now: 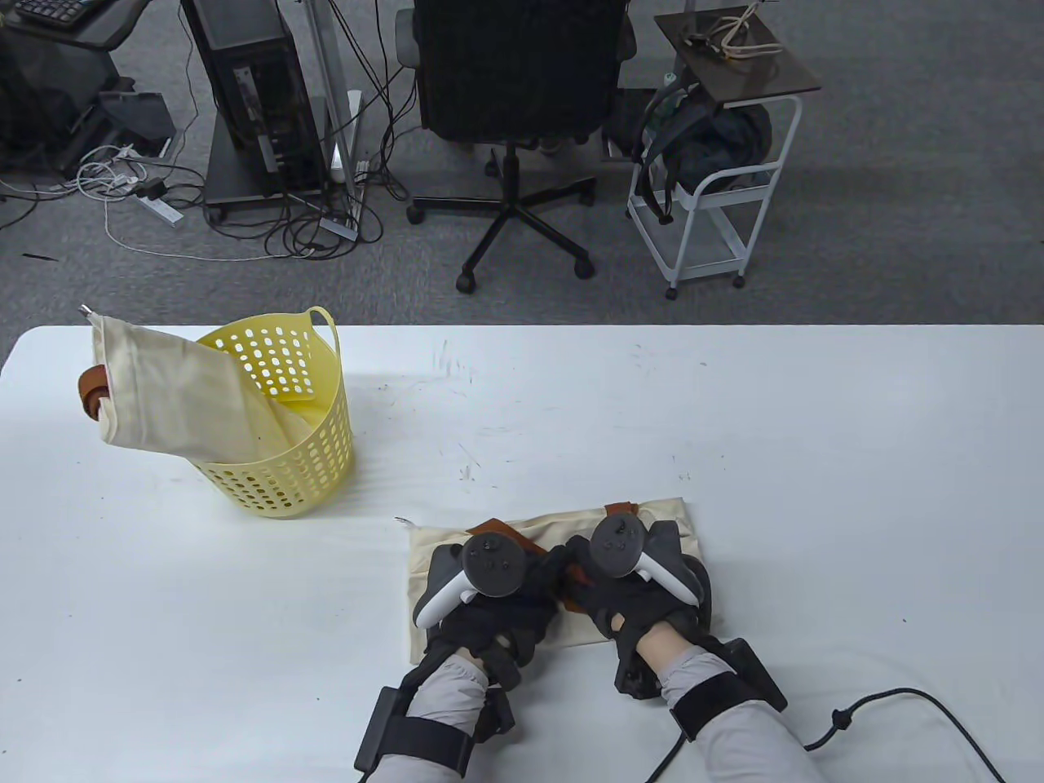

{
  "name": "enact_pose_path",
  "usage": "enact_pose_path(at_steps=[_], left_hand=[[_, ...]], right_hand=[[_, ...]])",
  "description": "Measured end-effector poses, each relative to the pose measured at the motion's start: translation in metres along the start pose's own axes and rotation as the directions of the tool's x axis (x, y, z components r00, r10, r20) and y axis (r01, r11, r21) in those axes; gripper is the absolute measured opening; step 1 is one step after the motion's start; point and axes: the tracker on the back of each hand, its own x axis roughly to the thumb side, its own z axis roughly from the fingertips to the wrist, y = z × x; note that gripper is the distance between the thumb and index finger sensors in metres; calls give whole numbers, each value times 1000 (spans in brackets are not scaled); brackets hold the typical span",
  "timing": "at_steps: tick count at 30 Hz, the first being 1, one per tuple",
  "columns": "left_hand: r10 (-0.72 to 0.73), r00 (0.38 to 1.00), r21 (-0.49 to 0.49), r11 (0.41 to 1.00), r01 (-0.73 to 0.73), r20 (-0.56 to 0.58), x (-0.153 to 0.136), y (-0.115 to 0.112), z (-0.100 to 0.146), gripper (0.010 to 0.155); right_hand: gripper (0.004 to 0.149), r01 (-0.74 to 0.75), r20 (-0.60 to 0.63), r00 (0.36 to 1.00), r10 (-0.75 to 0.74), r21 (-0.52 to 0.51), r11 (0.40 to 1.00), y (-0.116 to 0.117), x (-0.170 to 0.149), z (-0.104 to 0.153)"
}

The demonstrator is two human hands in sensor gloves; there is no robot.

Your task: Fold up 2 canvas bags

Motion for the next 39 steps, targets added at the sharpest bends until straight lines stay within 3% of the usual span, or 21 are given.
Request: enact_pose_path(at_steps=[4,7,11,19,23,26,30,33,37,39], left_hand=[[16,998,153,988,-6,-66,-10,16,10,65],[-50,981,290,951,104,-186,-22,26,18,64],[-203,934,233,932,277,-295,-37,27,20,62],[-207,914,188,940,285,-350,-44,22,14,62],[-164,932,191,953,234,-322,-46,27,16,63],[-117,933,259,942,213,-342,-52,35,25,63],[-29,892,318,929,190,-450,-69,45,40,65],[74,838,331,934,131,-541,-82,45,48,78],[93,866,294,954,64,-492,-88,40,43,73],[135,881,327,945,23,-453,-86,42,42,66]], right_hand=[[63,41,-10,999,-41,33,999,2,-10,2],[63,76,-35,997,-75,33,997,1,-21,4],[63,110,-44,993,-108,42,993,0,-32,6],[64,116,-37,993,-114,57,992,0,-34,5],[64,132,-34,991,-129,75,988,0,-35,5],[64,128,-35,991,-125,81,988,1,-35,5],[65,134,-35,991,-131,92,987,1,-35,5],[65,136,-36,990,-133,99,986,2,-35,5],[65,143,-37,990,-140,107,984,2,-36,5],[65,144,-36,989,-141,110,984,2,-36,5]])
